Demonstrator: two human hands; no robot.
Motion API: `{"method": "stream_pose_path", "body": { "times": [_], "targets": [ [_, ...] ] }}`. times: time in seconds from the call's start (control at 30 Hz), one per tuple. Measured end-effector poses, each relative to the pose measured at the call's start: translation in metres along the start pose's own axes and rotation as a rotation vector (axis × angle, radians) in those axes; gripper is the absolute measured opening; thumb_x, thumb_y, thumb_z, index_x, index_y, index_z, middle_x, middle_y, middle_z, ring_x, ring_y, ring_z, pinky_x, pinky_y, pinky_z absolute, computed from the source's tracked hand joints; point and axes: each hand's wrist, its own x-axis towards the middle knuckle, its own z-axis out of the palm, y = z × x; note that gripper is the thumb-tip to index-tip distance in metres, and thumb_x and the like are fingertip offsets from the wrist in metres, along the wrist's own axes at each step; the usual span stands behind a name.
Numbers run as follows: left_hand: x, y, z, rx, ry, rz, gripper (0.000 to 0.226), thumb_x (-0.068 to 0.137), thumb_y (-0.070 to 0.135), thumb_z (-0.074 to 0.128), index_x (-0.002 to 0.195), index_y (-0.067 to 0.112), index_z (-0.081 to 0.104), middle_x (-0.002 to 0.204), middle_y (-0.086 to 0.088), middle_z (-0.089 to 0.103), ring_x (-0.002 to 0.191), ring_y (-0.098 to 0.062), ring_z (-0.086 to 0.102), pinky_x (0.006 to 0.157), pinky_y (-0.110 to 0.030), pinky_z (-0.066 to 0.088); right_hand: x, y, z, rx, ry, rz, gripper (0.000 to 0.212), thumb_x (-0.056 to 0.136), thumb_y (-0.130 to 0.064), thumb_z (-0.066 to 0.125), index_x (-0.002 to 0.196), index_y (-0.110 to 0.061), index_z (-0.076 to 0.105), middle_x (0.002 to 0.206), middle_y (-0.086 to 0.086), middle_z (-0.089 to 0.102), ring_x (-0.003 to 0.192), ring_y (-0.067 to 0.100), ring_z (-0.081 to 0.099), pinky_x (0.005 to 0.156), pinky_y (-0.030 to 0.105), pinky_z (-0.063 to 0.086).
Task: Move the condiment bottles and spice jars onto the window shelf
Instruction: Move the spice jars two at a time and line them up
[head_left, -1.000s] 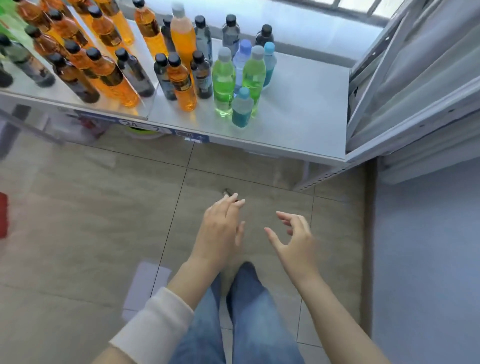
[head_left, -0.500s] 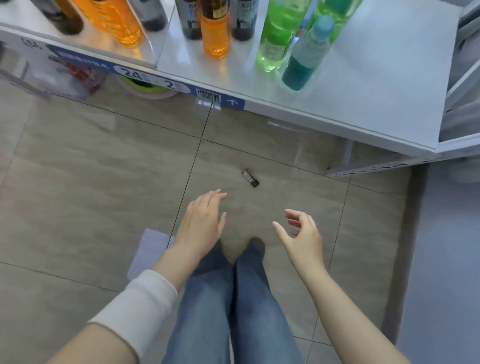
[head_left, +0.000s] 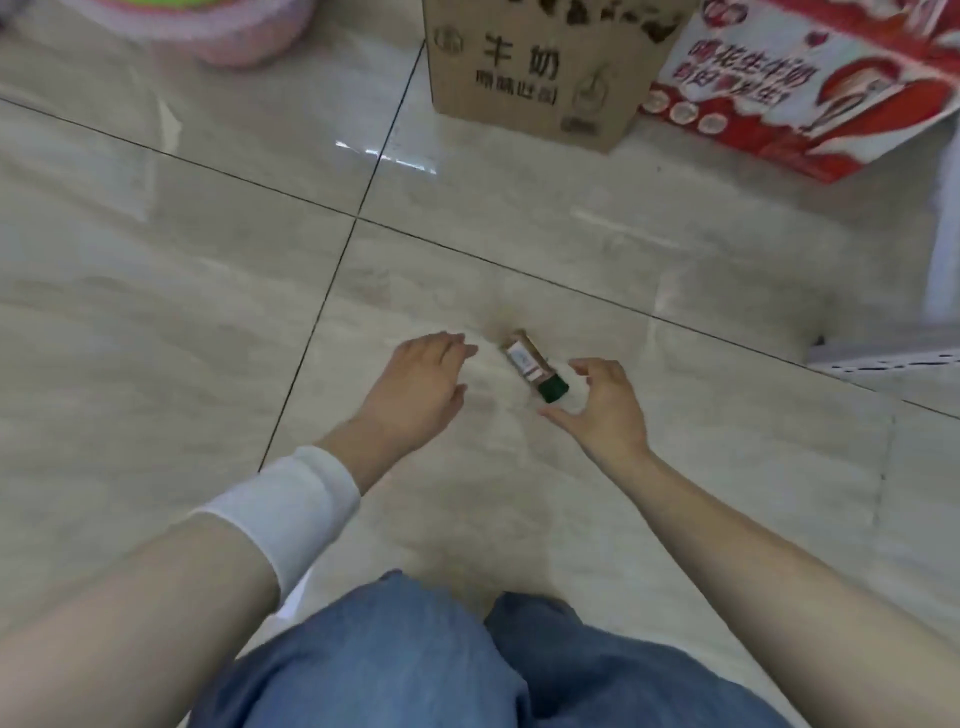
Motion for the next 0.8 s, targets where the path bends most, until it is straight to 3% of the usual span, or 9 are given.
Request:
{"method": "stream_pose_path", "body": {
  "times": [0.07,0.2,0.37,0.5,0.67,0.8],
  "targets": [
    [0.02,-0.012,0.025,0.026,-0.018,0.034,0.042,0.085,0.014,0.058,0.125,0.002,0.053,0.131,-0.018,0.052,0.121,-0.034,0.05,0.1,-0.042,0.037,0.028,0.015,0.022,-0.047,0.018,-0.014,0.071,0.069,-0.031,0.08,0.129,-0.011,0.048,0.128,0.013,0.046,0.12,0.027,0.045,0.093,0.03,0.038],
    [0.043,-0.03,0.058,0.133,0.031,0.144,0.042,0.074,0.025,0.044,0.106,0.006,0.064,0.108,-0.013,0.067,0.096,-0.029,0.066,0.084,-0.034,0.049,0.056,0.034,0.054,-0.164,0.052,-0.049,0.072,0.07,-0.037,0.078,0.13,-0.015,0.046,0.126,0.01,0.045,0.118,0.027,0.045,0.088,0.035,0.041],
    [0.048,-0.038,0.075,0.151,0.068,0.14,0.048,0.077,0.026,0.035,0.111,0.002,0.058,0.106,-0.015,0.065,0.094,-0.032,0.064,0.089,-0.033,0.03,0.064,0.044,0.063,-0.106,0.112,-0.047,0.065,0.069,-0.039,0.078,0.124,-0.019,0.049,0.119,0.006,0.048,0.112,0.023,0.049,0.079,0.035,0.045],
    [0.047,-0.033,0.076,0.14,0.074,0.115,0.047,0.076,0.025,0.035,0.111,0.004,0.058,0.104,-0.013,0.066,0.096,-0.029,0.064,0.092,-0.034,0.028,0.066,0.043,0.064,0.002,0.102,-0.043,0.046,0.072,-0.03,0.075,0.113,-0.016,0.057,0.111,0.006,0.052,0.101,0.024,0.055,0.077,0.032,0.044],
    [0.046,-0.028,0.063,0.147,0.102,0.087,0.044,0.077,0.025,0.035,0.114,0.008,0.054,0.107,-0.007,0.066,0.101,-0.024,0.063,0.094,-0.039,0.04,0.064,0.038,0.048,0.259,0.036,0.1,0.035,0.076,-0.023,0.073,0.107,-0.01,0.064,0.105,0.002,0.055,0.09,0.014,0.053,0.071,0.015,0.035],
    [0.034,-0.008,0.007,0.099,0.117,0.053,0.046,0.081,0.028,0.034,0.115,0.006,0.057,0.114,-0.008,0.064,0.102,-0.027,0.063,0.092,-0.041,0.043,0.034,0.018,-0.002,0.527,-0.043,0.246,0.035,0.077,-0.016,0.072,0.11,-0.01,0.066,0.096,0.004,0.065,0.076,0.018,0.06,0.076,0.028,0.05]
  ]
}}
